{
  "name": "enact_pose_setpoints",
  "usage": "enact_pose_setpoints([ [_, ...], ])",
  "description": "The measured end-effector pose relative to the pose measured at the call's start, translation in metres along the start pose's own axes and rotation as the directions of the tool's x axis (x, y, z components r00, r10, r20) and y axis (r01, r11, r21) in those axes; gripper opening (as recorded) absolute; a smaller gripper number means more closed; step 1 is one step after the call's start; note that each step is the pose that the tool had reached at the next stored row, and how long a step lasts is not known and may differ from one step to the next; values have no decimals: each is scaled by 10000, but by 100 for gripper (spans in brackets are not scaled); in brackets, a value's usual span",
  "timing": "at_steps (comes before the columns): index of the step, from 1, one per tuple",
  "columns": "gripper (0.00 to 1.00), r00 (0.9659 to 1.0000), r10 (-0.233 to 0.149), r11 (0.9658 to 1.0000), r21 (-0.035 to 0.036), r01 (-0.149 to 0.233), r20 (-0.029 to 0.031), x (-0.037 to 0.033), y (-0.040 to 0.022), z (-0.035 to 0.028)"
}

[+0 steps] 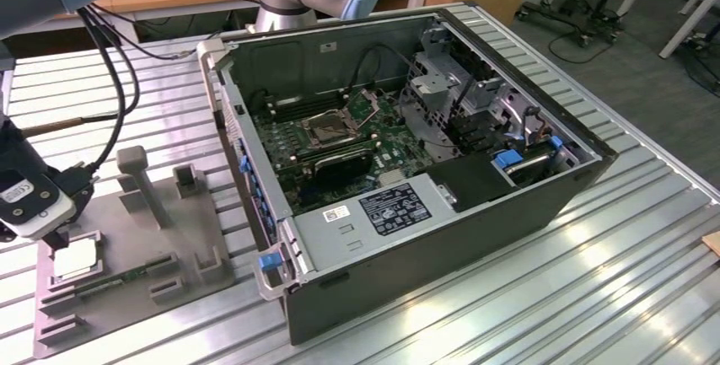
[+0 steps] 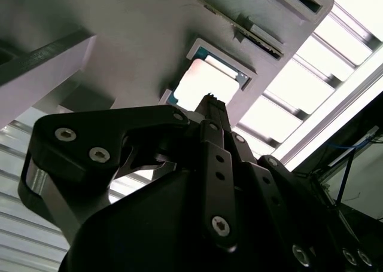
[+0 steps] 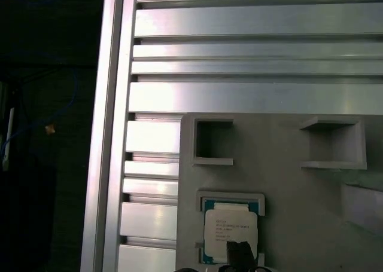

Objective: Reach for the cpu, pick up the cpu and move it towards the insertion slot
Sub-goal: 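Pick up the cpu and move it towards the insertion slot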

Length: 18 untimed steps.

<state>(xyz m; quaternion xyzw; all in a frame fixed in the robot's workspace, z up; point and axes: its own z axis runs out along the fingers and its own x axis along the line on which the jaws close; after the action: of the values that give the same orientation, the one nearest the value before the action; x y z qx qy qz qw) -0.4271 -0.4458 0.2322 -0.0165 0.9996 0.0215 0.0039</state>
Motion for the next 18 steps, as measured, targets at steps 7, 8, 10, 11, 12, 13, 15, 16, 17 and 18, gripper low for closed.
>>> enact_pose_setpoints([
  [7, 11, 10000, 0, 10000, 0, 0, 0, 1, -6, 49],
  [8, 11, 10000, 0, 10000, 0, 0, -1, 1, -6, 61],
  [10, 11, 10000, -1, 10000, 0, 1, 0, 1, -8, 90],
  [11, 11, 10000, -1, 10000, 0, 1, 0, 1, -8, 106],
  [12, 11, 10000, 0, 10000, 0, 0, 0, 2, -9, 121],
  [13, 11, 10000, 0, 10000, 0, 0, -1, 3, -10, 129],
  [15, 11, 10000, -1, 10000, 2, 1, -2, 6, -10, 131],
  [16, 11, 10000, -1, 10000, 1, 1, -2, 7, -9, 132],
  [17, 11, 10000, 0, 10000, 1, 0, -1, 7, -9, 132],
  [18, 11, 10000, 0, 10000, 0, 0, 0, 8, -9, 137],
])
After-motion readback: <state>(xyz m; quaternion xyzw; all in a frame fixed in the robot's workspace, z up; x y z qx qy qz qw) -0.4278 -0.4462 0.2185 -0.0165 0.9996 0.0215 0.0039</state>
